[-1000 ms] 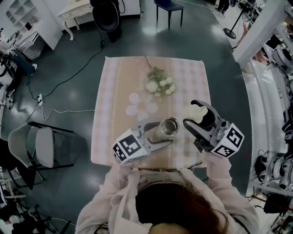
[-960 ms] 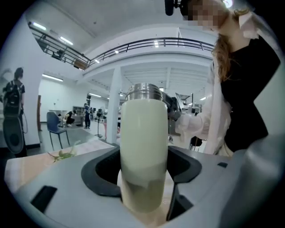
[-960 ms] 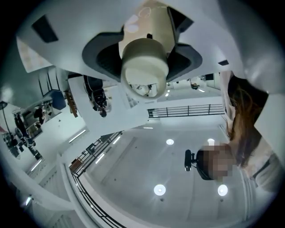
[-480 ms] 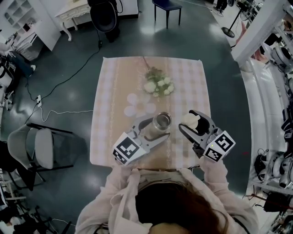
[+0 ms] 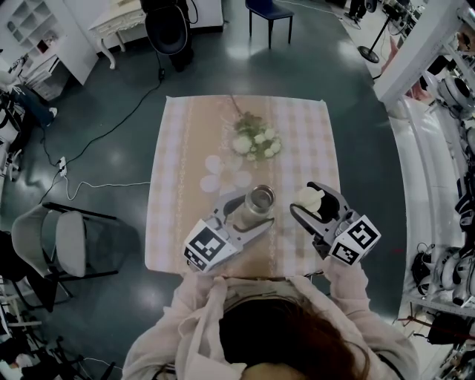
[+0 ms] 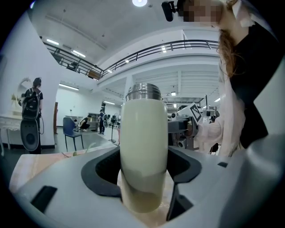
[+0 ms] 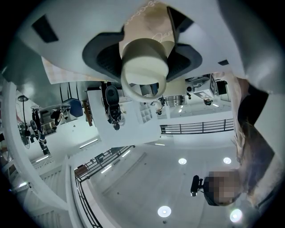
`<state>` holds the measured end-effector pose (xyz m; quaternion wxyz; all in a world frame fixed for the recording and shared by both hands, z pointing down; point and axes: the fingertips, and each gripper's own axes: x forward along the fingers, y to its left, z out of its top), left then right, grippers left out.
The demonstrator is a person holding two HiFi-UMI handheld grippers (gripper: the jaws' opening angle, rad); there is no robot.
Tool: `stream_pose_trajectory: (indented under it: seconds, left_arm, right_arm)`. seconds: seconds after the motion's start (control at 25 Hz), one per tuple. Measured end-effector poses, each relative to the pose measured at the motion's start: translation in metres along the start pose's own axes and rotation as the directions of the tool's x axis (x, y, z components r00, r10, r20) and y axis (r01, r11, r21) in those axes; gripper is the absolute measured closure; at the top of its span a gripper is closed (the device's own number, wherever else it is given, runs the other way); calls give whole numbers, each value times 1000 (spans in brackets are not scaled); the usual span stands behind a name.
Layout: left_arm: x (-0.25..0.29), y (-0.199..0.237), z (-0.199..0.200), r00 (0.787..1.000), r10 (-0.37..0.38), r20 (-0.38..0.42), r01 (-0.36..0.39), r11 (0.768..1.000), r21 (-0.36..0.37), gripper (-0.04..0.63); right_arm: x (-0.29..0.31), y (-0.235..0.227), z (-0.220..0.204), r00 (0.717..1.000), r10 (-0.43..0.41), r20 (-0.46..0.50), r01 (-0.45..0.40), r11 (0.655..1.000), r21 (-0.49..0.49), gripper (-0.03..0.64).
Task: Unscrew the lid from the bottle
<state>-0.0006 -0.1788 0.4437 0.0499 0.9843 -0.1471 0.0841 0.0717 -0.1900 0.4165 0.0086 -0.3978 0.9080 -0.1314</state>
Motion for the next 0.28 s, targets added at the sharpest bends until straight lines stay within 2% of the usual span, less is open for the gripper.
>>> stream_pose_trajectory:
  seconds: [0.28]
  left_arm:
    - [1,0,-2,1000,2,1,-2,1000,-2,282]
  right_arm:
    - [0,-1,0,1000,-2,5,2,1000,-4,310]
